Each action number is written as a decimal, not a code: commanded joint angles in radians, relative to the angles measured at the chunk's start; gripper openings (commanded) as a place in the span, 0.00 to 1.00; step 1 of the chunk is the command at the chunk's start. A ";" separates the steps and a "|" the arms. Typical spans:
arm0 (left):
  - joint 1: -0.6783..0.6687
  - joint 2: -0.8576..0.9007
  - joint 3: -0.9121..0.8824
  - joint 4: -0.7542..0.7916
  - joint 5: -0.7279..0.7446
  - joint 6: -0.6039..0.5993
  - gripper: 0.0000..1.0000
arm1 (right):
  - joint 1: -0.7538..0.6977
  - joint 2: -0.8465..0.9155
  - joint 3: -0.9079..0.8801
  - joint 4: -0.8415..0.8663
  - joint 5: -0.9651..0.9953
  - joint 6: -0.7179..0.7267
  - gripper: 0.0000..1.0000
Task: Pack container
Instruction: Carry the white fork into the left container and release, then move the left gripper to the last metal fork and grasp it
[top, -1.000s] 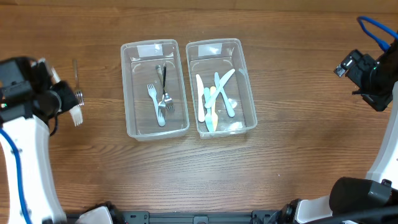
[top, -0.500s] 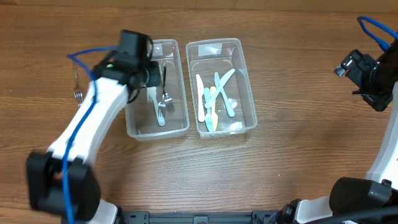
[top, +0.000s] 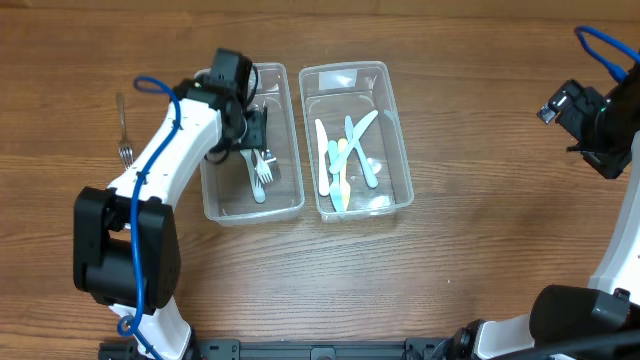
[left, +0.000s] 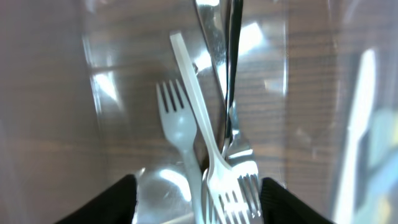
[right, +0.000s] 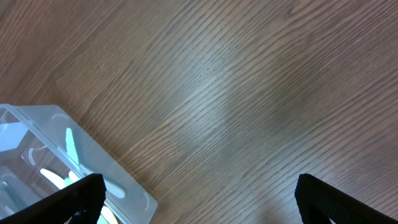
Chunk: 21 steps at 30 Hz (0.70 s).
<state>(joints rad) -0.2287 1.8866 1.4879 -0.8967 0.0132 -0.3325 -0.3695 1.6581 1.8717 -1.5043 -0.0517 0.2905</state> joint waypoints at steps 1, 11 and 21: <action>0.027 -0.072 0.226 -0.146 -0.075 0.035 0.72 | 0.003 -0.007 0.003 0.003 0.005 -0.002 1.00; 0.550 -0.085 0.392 -0.352 -0.097 0.081 0.94 | 0.003 -0.007 0.003 0.004 0.005 -0.002 1.00; 0.594 0.286 0.392 -0.319 0.013 0.234 0.93 | 0.003 -0.007 0.003 0.003 0.005 -0.002 1.00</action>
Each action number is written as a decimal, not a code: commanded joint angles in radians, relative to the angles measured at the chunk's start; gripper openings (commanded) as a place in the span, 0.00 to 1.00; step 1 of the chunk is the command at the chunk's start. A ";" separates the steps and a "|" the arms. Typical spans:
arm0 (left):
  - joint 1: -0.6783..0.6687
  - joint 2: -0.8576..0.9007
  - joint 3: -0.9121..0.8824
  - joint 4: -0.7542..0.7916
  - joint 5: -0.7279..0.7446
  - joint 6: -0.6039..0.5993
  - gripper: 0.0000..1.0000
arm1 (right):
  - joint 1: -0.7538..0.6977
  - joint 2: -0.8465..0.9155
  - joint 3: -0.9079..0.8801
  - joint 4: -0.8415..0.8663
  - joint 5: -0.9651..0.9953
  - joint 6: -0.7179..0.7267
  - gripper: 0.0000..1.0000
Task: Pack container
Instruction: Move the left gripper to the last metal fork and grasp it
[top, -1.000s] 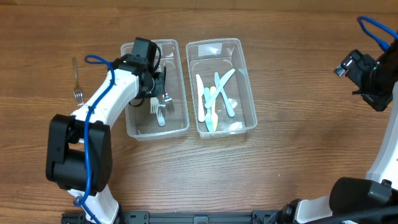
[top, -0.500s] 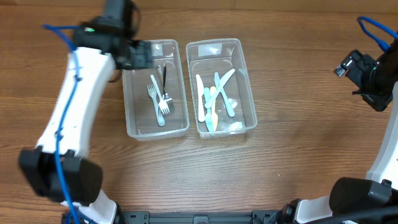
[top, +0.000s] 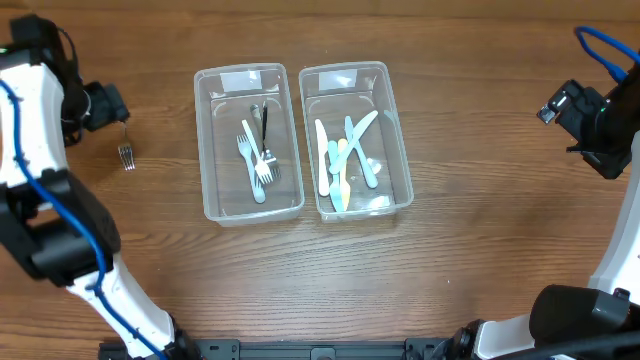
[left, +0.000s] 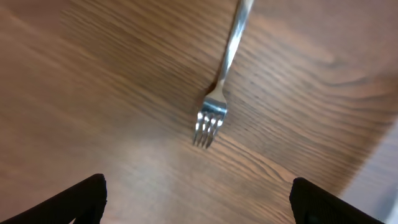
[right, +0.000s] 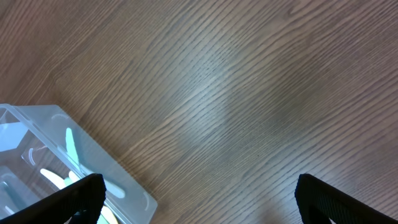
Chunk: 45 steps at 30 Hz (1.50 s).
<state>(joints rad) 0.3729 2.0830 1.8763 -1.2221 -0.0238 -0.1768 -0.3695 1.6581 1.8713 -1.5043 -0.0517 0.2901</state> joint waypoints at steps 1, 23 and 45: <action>-0.008 0.109 0.004 0.008 0.051 0.085 0.93 | 0.003 -0.007 0.003 0.004 0.005 -0.002 1.00; -0.014 0.261 -0.087 0.116 0.042 0.103 0.89 | 0.003 -0.007 0.003 0.005 0.005 -0.002 1.00; -0.040 0.141 -0.040 0.063 0.042 0.101 0.10 | 0.003 -0.007 0.003 0.012 0.006 -0.002 1.00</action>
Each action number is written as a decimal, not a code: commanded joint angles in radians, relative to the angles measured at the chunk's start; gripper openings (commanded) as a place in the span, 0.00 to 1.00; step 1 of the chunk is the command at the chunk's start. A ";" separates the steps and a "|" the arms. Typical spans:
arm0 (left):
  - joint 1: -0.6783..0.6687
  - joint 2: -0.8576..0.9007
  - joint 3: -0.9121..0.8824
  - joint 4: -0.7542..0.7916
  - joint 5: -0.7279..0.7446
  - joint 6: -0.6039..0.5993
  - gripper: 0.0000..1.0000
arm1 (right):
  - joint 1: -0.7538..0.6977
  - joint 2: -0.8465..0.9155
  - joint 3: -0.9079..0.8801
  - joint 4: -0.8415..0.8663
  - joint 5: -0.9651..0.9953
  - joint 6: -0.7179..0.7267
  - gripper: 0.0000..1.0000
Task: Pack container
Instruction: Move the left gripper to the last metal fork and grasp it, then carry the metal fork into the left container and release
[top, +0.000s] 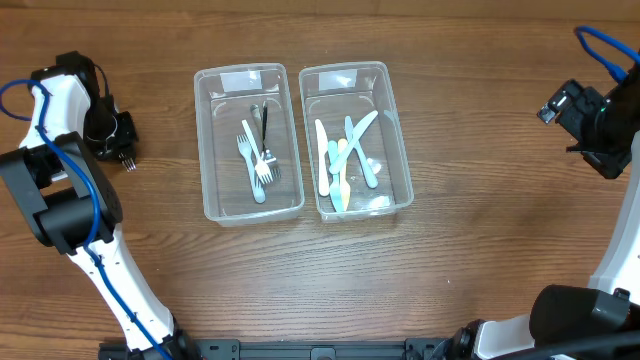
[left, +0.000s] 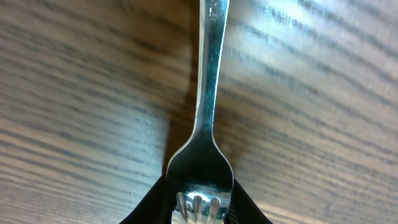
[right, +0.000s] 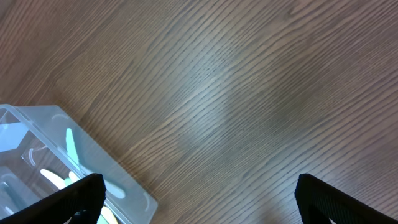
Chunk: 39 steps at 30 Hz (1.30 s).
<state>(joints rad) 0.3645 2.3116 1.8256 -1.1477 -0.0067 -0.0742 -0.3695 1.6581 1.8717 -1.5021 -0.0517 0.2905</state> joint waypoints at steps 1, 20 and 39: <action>-0.041 -0.126 0.012 -0.012 0.025 -0.001 0.10 | 0.003 -0.007 0.003 0.011 0.006 -0.003 1.00; -0.654 -0.435 -0.192 -0.003 -0.041 -0.196 0.11 | 0.003 -0.007 0.003 0.031 0.005 -0.006 1.00; -0.689 -0.505 -0.097 -0.025 -0.078 -0.136 0.52 | 0.004 -0.007 0.003 0.031 0.004 -0.030 1.00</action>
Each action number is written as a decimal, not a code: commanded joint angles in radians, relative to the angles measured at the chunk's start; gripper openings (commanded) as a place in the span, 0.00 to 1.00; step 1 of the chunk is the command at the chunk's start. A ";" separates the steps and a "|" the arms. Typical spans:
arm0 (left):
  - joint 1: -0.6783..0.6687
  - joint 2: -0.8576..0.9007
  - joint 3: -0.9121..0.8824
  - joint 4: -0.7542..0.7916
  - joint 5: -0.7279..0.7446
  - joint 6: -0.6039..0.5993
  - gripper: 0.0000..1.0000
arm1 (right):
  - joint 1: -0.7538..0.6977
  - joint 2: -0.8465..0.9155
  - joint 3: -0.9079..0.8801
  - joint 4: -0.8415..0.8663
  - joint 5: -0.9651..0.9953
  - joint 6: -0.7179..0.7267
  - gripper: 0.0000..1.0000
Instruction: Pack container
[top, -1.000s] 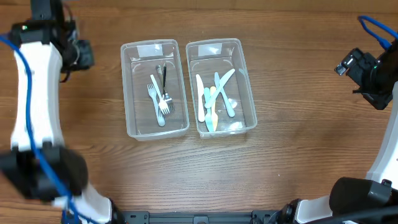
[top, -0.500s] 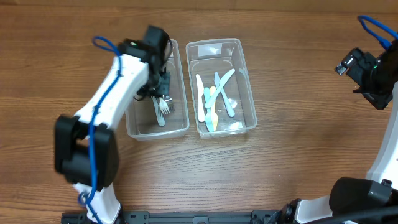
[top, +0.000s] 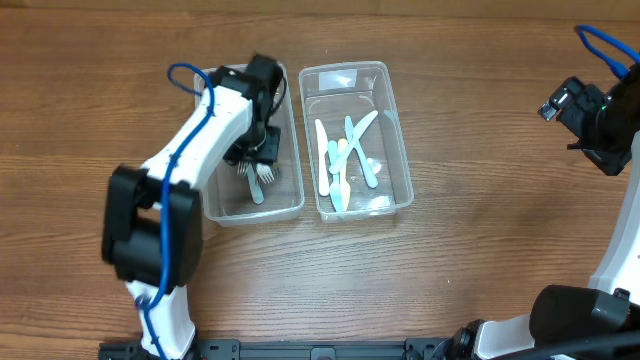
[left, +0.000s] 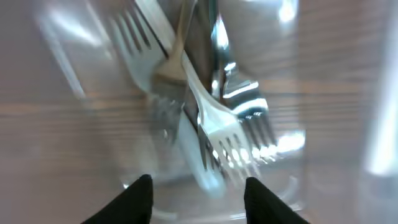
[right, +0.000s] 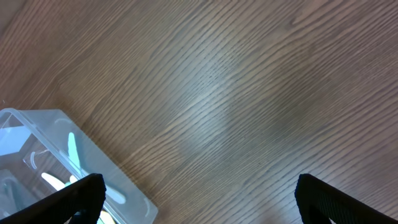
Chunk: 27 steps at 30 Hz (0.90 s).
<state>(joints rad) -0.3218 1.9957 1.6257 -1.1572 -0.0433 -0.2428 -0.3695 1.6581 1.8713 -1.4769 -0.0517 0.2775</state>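
Note:
Two clear plastic containers stand side by side. The left container (top: 250, 70) holds white plastic forks (left: 211, 124) and metal forks (left: 249, 118) in a crossed pile (top: 260, 172). My left gripper (top: 262, 145) hangs low inside it, just above the pile, open (left: 198, 193) with nothing between its fingers. The picture is blurred. The right container (top: 355, 68) holds several pale knives (top: 343, 160). My right gripper (top: 570, 105) is raised at the far right, open (right: 199, 199) over bare wood.
The wooden table (top: 480, 260) stretches around both containers. A corner of the right container (right: 74, 162) shows at the lower left of the right wrist view. My left arm (top: 185, 160) reaches over the left container's left wall.
My left gripper was shut on a metal fork on the table at the far left. Now it is open over the left container, and no fork lies on the table.
My left gripper was open in the left container while a metal fork lay on the table to the left. It then hung open above that fork, then shut on it. Now it is back in the container and open. The right arm stayed still.

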 joint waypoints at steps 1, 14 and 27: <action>-0.002 -0.237 0.117 -0.020 -0.047 0.039 0.56 | 0.005 -0.007 0.003 0.006 0.003 -0.020 1.00; 0.301 -0.688 0.124 -0.108 -0.147 0.048 0.88 | 0.222 0.153 -0.001 -0.010 -0.003 -0.103 0.64; 0.461 -0.700 0.124 -0.099 -0.094 0.026 0.94 | 0.328 0.283 -0.197 -0.034 -0.011 -0.130 0.25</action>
<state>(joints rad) 0.1272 1.2961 1.7416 -1.2640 -0.1532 -0.2073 -0.0803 1.9385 1.7641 -1.5368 -0.0547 0.1673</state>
